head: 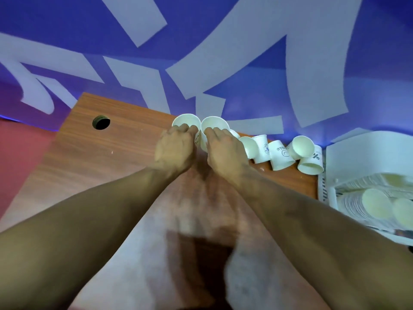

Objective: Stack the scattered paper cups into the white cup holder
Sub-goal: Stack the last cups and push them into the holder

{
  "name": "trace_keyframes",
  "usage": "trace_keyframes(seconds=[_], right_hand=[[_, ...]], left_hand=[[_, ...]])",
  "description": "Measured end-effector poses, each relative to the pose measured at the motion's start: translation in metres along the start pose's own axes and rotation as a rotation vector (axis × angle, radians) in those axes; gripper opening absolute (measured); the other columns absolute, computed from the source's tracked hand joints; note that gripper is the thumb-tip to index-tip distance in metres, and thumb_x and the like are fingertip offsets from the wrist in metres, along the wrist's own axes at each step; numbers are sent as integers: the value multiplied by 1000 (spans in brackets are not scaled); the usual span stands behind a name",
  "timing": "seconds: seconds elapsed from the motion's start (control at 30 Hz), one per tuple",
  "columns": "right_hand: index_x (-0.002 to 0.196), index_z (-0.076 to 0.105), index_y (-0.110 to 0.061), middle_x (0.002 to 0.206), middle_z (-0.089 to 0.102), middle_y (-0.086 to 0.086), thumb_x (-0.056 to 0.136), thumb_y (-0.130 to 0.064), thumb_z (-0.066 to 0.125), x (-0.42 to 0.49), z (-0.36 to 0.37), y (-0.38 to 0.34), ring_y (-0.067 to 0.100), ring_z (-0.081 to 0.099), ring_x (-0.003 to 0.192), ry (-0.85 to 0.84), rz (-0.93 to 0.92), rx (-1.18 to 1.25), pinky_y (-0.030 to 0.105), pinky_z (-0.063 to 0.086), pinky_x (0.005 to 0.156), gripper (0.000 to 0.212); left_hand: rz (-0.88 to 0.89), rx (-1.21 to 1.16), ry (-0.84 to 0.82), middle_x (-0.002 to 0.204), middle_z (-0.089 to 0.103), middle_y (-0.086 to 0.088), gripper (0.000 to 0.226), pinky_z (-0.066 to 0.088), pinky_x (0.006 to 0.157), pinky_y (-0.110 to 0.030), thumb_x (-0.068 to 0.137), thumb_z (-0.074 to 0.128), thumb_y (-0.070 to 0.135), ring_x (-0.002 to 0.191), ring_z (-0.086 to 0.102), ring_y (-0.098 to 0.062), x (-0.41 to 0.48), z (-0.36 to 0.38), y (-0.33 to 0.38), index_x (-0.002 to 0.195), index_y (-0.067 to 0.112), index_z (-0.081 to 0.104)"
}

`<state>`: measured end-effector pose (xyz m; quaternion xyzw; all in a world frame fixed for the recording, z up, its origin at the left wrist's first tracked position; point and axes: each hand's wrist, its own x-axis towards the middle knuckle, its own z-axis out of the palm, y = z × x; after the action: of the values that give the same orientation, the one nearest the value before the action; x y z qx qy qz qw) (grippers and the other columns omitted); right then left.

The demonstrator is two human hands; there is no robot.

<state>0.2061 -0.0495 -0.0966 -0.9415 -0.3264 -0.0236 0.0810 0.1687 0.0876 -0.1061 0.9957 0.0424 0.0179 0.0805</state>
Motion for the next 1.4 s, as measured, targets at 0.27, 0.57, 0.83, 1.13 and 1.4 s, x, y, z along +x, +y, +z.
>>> trace_keyframes(seconds=[0.27,0.57,0.83,1.13,1.4], right_hand=[[81,64,-14,75,59,5,72,-9,69,-69,-51,17,30,55,74,256,-6,-95,37,42,63,11],[72,60,-16,66,54,2,62,-9,75,-145,-105,65,27,52,64,299,79,-170,34,38,59,19],[76,61,-16,68,55,2,68,-15,76,-207,-144,123,27,52,68,378,171,-244,38,37,69,18],[76,60,-16,70,57,2,70,-15,73,-275,-176,199,27,54,70,423,260,-327,36,29,75,14],[78,60,-16,70,57,2,66,-12,74,-321,-190,263,26,54,68,393,355,-315,35,29,72,19]], left_hand=[[102,93,95,93,56,-3,14,28,65,-33,89,50,21,87,50,-28,-44,-40,49,100,20,58],[214,130,172,89,59,-3,16,28,67,-34,92,47,26,82,54,-28,-71,-68,137,97,19,61],[348,138,235,82,57,0,15,31,72,-35,92,49,29,76,53,-26,-74,-81,231,91,21,61],[504,75,244,79,56,-3,12,34,68,-34,90,53,25,72,53,-29,-73,-78,339,88,17,62],[583,33,295,72,54,-5,16,32,60,-34,91,55,25,62,51,-32,-66,-66,420,80,14,58]])
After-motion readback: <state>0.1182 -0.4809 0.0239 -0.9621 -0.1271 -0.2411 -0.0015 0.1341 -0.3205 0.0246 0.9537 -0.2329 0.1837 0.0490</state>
